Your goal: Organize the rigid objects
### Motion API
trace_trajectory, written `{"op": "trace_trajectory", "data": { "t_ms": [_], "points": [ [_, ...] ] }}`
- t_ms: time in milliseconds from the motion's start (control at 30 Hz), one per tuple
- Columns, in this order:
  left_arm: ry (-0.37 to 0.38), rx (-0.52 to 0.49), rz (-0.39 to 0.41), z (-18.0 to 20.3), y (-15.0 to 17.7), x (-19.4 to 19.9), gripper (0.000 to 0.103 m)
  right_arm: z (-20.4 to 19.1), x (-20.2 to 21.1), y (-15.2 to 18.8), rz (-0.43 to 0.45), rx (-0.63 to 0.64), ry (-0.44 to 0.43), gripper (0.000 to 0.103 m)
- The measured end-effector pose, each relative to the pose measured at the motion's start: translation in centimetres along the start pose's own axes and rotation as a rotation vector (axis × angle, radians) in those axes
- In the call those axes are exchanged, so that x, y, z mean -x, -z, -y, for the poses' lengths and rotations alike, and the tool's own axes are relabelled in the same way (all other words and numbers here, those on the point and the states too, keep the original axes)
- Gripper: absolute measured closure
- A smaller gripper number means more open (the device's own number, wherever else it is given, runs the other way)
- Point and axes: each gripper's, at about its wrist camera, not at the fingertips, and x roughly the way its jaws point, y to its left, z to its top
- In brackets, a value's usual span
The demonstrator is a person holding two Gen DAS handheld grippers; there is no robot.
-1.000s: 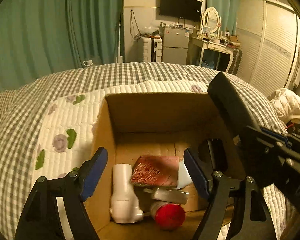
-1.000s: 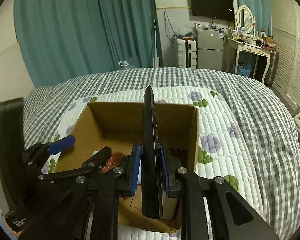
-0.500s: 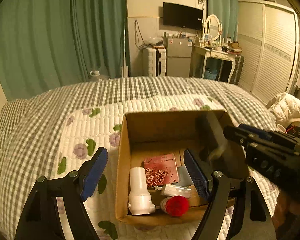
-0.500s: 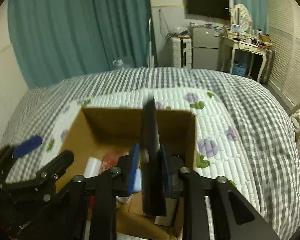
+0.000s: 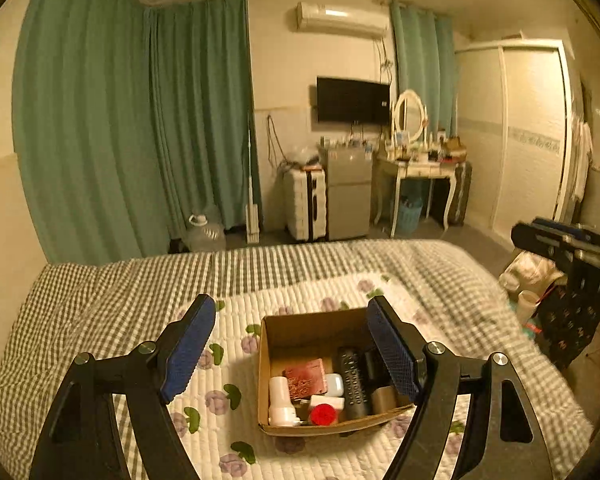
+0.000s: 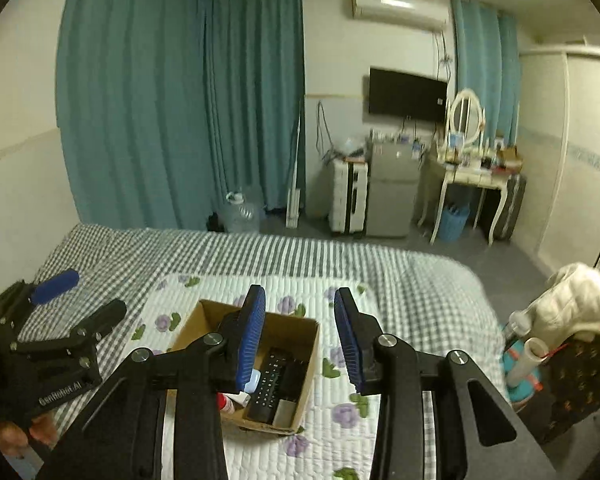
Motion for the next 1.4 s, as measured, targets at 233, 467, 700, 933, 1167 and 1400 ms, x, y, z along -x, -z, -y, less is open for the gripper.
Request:
{"op": "trace_trajectory", "data": {
  "t_ms": [233,467,700,933,1167,1400],
  "points": [
    [0.02,0.007,0.053,0.0,2.4,5.0,0.022,-2.0,5.0,4.3,0.054,-0.06,-0.014,0.066],
    [0.002,0.013,0.025,-0.3,8.8,3.1,0.022,-2.3,2.3,10.8,0.008,-0.1,-0.025,0.065],
    [-0.038,0.042,0.044,-0.6,13.3,0.8,0.0,-1.2,-0.9,14.3,0.041,-0.117,0.03,0.01],
    [-0.051,0.008,0.007,0.0,15.0,-0.6,0.0,-1.2,-3.0,15.9,0.021,-0.09,0.079,0.0],
    [-0.06,0.008,-0.008,-0.2,15.5,-1.0,0.0,-0.6,-3.6,16.9,-0.003,-0.104,0.079,0.0],
    [-0.06,0.028,-0.02,-0.8,15.6,-1.2,0.0,-1.2,-3.7,17.1,-0.009,-0.088,0.08,0.0]
  ]
}}
